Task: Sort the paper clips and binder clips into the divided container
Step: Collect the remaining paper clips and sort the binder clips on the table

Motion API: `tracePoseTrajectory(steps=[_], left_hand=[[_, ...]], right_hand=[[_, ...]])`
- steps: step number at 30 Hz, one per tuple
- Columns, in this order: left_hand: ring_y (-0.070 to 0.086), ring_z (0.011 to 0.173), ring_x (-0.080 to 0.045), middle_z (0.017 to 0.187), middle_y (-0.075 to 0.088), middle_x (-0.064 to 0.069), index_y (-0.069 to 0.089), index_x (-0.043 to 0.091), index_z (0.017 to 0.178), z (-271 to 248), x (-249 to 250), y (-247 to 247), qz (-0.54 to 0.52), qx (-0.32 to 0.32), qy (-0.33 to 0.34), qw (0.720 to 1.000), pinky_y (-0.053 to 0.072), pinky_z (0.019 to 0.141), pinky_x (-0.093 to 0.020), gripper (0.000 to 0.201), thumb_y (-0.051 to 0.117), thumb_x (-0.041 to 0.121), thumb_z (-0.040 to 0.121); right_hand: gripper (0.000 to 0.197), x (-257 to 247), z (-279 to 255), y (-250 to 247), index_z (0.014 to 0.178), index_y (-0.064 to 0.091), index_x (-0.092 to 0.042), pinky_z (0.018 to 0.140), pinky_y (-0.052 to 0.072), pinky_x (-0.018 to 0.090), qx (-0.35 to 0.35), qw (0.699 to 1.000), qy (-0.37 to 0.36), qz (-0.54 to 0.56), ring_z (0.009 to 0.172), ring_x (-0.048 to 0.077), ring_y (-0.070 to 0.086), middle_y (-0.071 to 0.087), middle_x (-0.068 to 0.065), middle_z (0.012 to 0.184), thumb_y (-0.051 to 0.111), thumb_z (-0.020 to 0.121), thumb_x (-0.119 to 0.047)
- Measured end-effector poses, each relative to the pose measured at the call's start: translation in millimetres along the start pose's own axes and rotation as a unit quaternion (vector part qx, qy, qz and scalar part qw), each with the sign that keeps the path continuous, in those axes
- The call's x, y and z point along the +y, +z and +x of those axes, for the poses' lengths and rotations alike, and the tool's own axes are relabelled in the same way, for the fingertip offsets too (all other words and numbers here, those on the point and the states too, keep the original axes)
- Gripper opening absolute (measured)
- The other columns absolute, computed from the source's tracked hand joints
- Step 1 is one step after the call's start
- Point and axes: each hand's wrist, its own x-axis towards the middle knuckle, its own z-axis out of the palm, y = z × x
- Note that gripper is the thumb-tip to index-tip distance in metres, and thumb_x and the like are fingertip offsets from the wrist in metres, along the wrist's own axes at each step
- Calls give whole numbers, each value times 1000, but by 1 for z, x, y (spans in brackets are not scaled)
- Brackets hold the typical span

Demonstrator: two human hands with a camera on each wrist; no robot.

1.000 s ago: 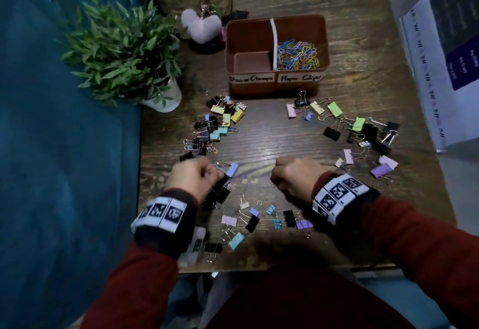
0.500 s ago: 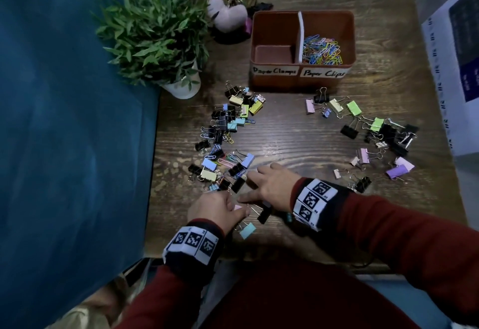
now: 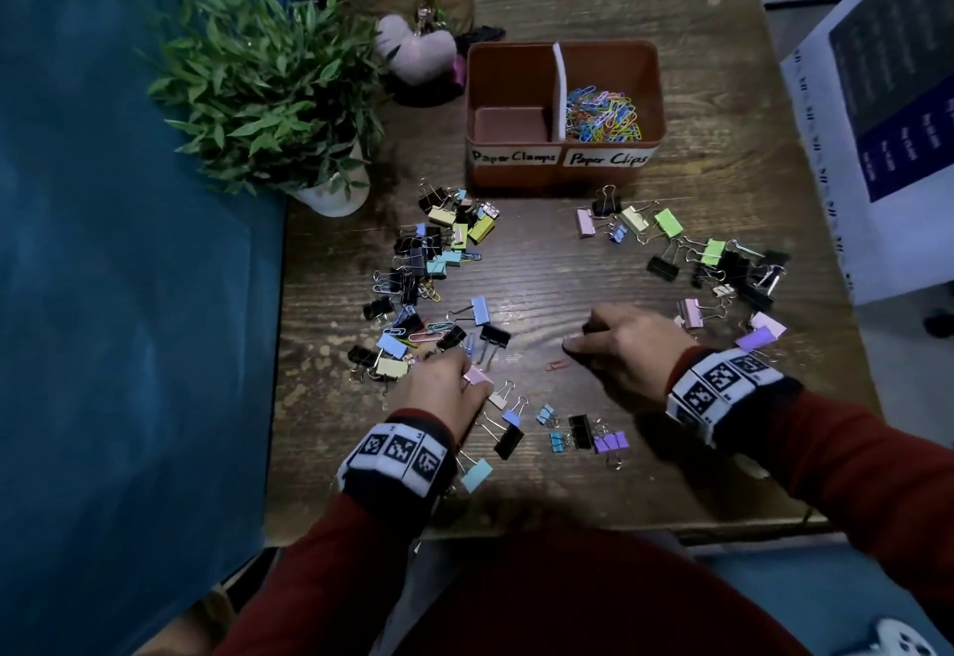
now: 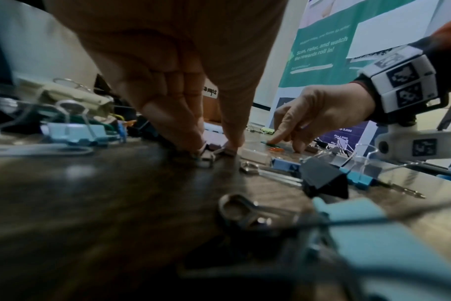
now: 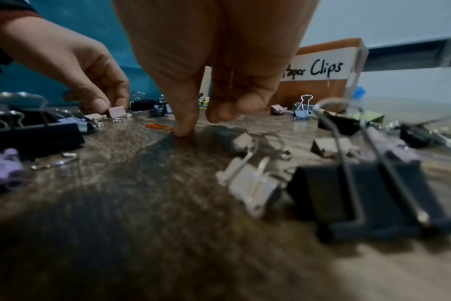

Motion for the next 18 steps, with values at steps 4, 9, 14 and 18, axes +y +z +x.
tracePoseTrajectory(steps=[4,9,14,18], left_hand=[[62,96,-19,103,68,2,62,28,110,8,5,-7,-15,12,26,999,51,84,-30,26,61,39,87],[63,84,-18,87,68,4,64,28,93,-9,-19,-21,-29,14,-30,999,52,77,-27,18,66,41,82],[63,82,-13,83,66,8,61,27,85,-37,-44,-20,-20,-40,-69,997,53,78,-28,28,72,50,73],[60,92,-13,101,61,11,55,32,101,-47,-41,-11,-4,-120,-86,989,51,82,-29,61,77,65,54]], right_hand=[[37,-11,4,10,117,64,-24,69,52,35,33,998,-11,57,84,27,62,62,8,99,69,81,-19],[26,-26,17,11,111,67,-12,77,51,34,23,997,28,62,90,29,61,61,8,100,59,87,-18],[21,-43,17,15,102,65,-9,74,47,31,-8,997,69,29,92,27,60,57,7,97,57,88,-23],[21,-55,20,7,103,61,-5,78,48,35,-42,996,71,18,94,28,60,56,10,99,49,85,-7]])
